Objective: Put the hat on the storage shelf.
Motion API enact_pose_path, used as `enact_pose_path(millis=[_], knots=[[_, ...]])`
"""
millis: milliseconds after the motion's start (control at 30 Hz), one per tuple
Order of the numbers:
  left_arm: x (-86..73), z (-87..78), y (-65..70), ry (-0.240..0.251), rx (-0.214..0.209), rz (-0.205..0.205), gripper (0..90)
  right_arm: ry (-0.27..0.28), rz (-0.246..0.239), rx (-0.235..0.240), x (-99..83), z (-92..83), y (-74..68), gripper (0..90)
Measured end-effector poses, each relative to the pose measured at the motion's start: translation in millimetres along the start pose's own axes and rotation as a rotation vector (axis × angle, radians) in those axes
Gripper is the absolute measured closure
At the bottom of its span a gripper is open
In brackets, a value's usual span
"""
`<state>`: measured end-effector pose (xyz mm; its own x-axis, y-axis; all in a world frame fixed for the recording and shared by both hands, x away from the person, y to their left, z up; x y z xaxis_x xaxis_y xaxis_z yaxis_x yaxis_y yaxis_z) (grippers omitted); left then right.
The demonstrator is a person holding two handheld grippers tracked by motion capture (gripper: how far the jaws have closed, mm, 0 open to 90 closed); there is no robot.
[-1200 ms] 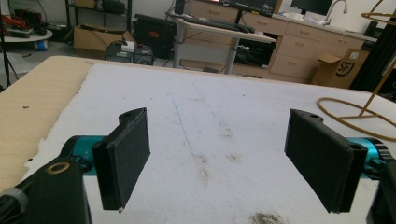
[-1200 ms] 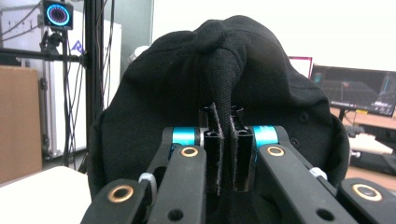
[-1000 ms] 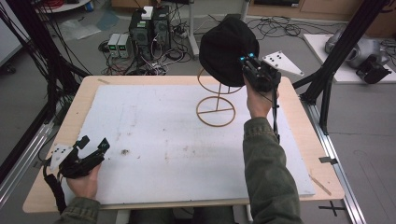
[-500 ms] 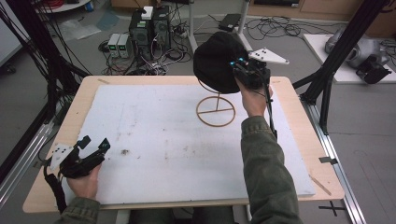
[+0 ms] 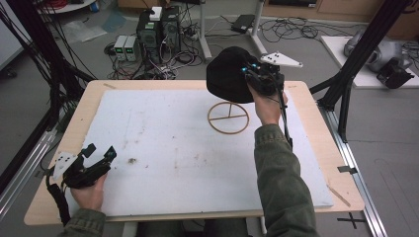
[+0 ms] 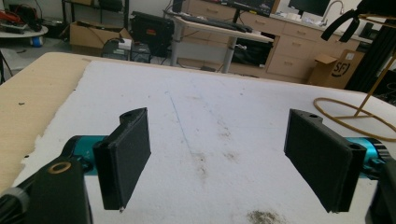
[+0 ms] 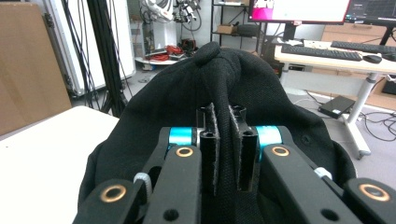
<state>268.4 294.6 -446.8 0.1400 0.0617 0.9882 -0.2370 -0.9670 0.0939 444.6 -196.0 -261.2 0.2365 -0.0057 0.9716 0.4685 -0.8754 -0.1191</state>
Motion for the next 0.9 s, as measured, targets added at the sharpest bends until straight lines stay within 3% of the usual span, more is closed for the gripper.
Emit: enact_pose_path(millis=[67,200,333,433,567,633,833,900], knots=[[0.1,-0.3,-0.3,0.000,0.000,0.001,22.8,0.000,-0.006,-0.008,-0.4,0.2,-0.2,76.4],[0.2,-0.5,-0.2,-0.001,0.002,-0.001,22.8,0.012,0.016,-0.033,-1.1,0.4,1.1,52.8],[0.1,-0.5,0.5,0.002,0.002,0.001,22.8,0.016,0.008,-0.058,-1.4,0.1,0.9,41.3],[-0.2,0.4,0.4,0.001,0.000,-0.001,22.7,0.030,0.013,-0.046,-0.7,-1.0,0.1,34.3],[-0.3,1.0,0.8,0.000,0.001,-0.002,22.7,0.050,-0.023,-0.111,-1.8,-1.7,-5.0,18.7],[-0.3,0.9,0.8,-0.003,-0.001,0.003,22.7,0.081,-0.032,-0.136,-4.2,-3.4,-7.4,15.3],[-0.2,0.8,0.9,-0.001,0.002,0.009,22.7,0.069,-0.020,-0.136,-9.0,-6.3,-3.8,11.6],[-0.1,0.7,0.9,-0.002,0.007,0.011,22.7,0.084,0.004,-0.132,-11.1,-11.1,-1.8,11.6]])
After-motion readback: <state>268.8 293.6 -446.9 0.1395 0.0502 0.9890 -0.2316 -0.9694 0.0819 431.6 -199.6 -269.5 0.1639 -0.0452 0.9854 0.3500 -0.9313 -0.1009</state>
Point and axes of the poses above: each handheld gripper's, and its own axes: z roughly forward along the jaws, x roughly out of its top, y roughly to its right, the point moved 1 cm from there along z, roughly forward along the jaws, and after that the axes turned 7 degrees about z, right-handed, at the moved point
